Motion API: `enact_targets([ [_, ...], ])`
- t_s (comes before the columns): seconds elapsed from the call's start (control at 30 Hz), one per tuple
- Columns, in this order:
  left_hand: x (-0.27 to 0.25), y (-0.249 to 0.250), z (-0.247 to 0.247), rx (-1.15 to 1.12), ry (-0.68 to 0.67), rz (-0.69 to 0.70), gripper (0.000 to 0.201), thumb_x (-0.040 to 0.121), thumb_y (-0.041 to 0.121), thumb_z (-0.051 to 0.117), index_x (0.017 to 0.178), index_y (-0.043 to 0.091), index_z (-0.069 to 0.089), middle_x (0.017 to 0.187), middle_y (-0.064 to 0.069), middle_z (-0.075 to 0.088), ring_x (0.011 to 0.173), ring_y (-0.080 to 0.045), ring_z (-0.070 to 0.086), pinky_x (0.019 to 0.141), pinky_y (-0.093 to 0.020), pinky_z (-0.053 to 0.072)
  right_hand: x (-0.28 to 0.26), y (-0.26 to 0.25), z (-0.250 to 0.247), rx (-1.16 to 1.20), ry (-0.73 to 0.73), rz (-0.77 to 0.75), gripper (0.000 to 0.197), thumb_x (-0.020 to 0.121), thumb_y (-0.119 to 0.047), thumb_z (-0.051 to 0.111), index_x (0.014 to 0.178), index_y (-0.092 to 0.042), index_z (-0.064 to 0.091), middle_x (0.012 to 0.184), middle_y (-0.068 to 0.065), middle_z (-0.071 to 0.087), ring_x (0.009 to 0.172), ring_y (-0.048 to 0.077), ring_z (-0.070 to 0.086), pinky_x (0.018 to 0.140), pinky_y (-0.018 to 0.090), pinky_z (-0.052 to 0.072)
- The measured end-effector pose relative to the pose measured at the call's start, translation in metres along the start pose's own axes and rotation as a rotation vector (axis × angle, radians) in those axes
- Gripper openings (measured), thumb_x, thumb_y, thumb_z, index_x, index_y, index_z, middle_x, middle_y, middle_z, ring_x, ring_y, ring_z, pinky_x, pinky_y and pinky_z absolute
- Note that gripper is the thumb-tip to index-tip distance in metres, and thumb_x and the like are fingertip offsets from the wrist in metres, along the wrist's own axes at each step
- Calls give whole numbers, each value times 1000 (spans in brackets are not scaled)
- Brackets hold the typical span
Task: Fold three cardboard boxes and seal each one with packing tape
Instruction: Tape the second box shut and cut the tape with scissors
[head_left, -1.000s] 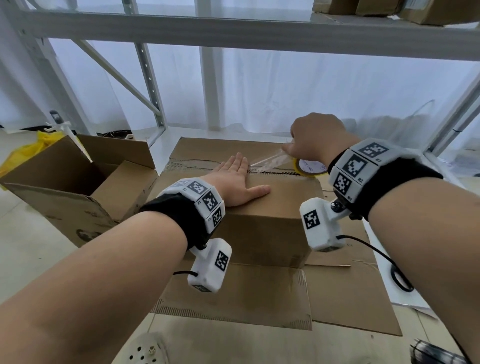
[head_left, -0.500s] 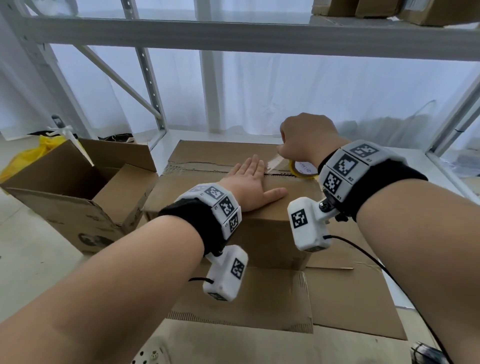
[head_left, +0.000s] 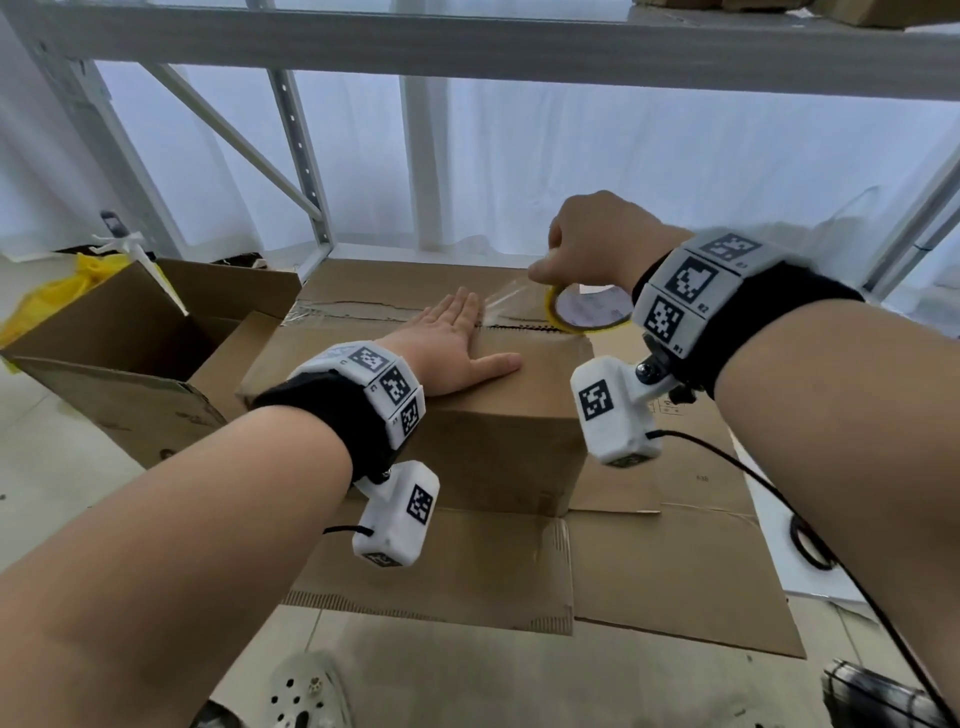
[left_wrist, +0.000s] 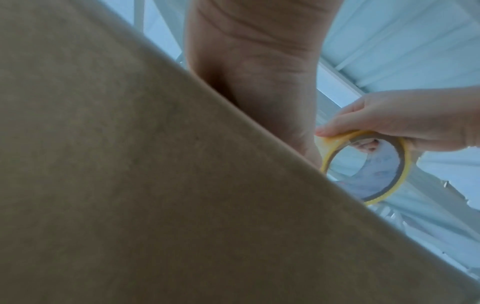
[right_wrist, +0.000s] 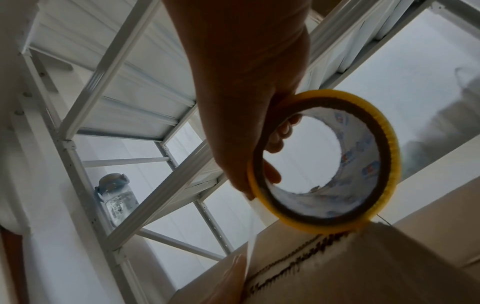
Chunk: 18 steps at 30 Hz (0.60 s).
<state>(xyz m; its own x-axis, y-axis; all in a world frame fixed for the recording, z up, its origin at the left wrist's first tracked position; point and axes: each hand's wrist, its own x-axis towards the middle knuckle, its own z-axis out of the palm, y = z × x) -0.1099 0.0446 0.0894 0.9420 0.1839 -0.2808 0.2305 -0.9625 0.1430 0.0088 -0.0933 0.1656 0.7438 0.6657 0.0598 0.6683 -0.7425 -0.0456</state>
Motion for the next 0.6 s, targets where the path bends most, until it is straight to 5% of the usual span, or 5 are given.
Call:
enact_targets([
  [0.13,2,-1,1,1,0,3,99,83,78,24,151,16,-13,159,0,-16,146,-12,-11,119,-31,-5,-2,20,6,-77,-80,70,50,81,-60,62,69,-12,57,69,2,57,75,23,59,65,34,46],
  [0.33,3,-2,1,1,-2,15,98,83,78,25,152,17,-12,159,0,-17,146,-11,-12,119,-31,-6,-4,22,15,-60,-78,88,50,83,-59,61,68,-11,54,69,3,57,75,23,58,62,31,41],
  [0.6,-4,-19,-6,19,0,-109,102,82,80,22,152,14,-11,159,-3,-16,147,-14,-11,119,-32,-4,0,31,22,52,-10,55,49,77,-57,68,88,-10,71,85,4,70,85,22,64,67,30,45],
])
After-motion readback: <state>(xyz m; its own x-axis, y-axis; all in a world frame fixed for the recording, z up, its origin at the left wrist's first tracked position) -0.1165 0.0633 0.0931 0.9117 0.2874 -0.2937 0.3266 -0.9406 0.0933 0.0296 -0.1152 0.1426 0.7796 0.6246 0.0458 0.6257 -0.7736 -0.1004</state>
